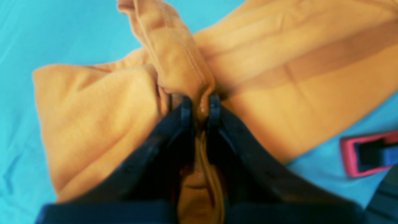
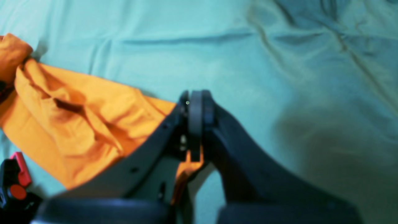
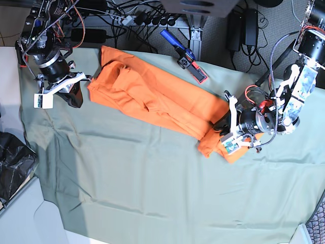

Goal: Fold the T-shirt properly
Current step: 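Lift the hem end with the left gripper and fold it toward the collar end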

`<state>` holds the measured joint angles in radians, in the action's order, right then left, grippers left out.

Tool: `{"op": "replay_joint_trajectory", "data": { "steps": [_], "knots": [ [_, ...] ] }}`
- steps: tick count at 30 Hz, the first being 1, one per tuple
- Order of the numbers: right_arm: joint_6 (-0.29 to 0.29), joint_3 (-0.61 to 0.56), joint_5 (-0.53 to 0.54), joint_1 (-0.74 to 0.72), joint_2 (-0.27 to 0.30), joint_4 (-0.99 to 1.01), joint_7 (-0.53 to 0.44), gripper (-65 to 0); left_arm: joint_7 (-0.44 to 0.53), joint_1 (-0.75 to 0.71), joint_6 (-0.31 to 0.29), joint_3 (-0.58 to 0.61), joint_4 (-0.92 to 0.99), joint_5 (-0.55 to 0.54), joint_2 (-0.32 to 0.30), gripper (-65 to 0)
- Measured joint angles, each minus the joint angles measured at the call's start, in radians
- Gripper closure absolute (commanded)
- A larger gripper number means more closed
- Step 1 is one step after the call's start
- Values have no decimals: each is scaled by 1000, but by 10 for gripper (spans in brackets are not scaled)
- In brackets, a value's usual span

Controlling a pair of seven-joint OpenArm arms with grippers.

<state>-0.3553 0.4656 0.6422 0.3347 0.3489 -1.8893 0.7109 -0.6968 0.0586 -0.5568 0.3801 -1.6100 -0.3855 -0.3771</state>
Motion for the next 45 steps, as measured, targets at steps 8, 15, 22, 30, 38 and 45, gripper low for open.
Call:
{"op": "replay_joint_trajectory", "data": {
  "steps": [8, 15, 22, 30, 38, 45],
  "knots": [
    [0, 0, 0, 0, 0, 0, 0, 0, -13, 0, 2, 1, -15, -8, 53, 0],
    [0, 0, 0, 0, 0, 0, 0, 0, -14, 0, 2, 2, -15, -8, 66, 0],
    [0, 0, 1, 0, 0, 0, -2, 0, -13, -26, 3, 2, -16, -27, 66, -252],
    [0, 0, 0, 0, 0, 0, -8, 0, -6, -50, -51, 2, -47, -139, 78, -258],
    [0, 0, 0, 0, 0, 0, -8, 0, -6, -59, -88, 3, -55, -210, 119, -258],
    [6, 87, -14, -2, -3, 0, -22, 0, -53, -58, -109, -100, -170, -282, 87, -258]
  ]
}}
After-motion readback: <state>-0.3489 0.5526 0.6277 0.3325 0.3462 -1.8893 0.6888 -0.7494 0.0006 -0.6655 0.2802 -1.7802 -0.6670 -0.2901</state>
